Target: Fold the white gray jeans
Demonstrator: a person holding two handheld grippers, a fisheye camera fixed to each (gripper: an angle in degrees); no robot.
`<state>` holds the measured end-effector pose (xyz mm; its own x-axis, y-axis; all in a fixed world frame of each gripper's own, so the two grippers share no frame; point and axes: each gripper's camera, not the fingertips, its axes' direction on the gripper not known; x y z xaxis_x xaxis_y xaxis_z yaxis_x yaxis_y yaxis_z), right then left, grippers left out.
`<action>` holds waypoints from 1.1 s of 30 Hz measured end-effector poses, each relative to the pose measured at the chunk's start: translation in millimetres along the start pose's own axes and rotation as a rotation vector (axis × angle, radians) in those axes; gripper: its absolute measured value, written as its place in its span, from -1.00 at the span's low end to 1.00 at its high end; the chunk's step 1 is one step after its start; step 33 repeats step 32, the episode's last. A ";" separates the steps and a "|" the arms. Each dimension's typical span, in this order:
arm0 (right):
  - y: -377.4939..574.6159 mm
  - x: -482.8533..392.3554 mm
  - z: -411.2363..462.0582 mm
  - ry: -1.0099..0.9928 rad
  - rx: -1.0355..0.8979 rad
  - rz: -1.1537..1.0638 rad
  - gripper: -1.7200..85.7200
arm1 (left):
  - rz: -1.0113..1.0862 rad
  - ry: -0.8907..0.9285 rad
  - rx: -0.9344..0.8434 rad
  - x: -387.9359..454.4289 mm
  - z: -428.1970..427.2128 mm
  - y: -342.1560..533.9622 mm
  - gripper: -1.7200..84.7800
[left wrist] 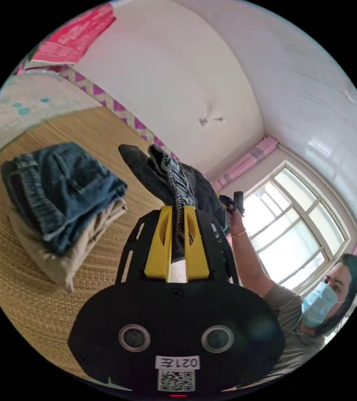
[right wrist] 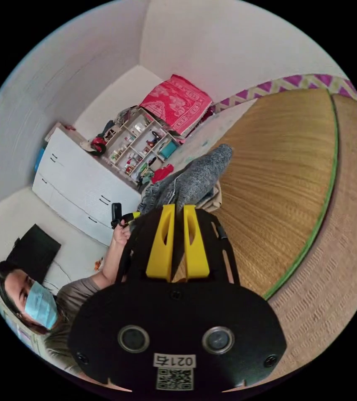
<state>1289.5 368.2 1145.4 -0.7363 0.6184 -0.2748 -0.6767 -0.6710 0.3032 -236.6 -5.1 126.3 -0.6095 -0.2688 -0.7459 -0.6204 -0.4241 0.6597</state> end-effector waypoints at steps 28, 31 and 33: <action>180.5 49.4 -637.8 0.733 -0.065 0.038 -0.96 | 0.070 0.065 -0.202 31.1 130.5 231.1 -0.98; 204.8 33.7 -764.5 0.994 -0.064 0.048 -0.93 | 0.062 0.208 -0.308 69.9 221.1 272.1 -0.98; 209.5 29.3 -813.3 1.091 -0.064 0.054 -0.90 | 0.055 0.259 -0.320 83.6 252.7 286.8 -0.98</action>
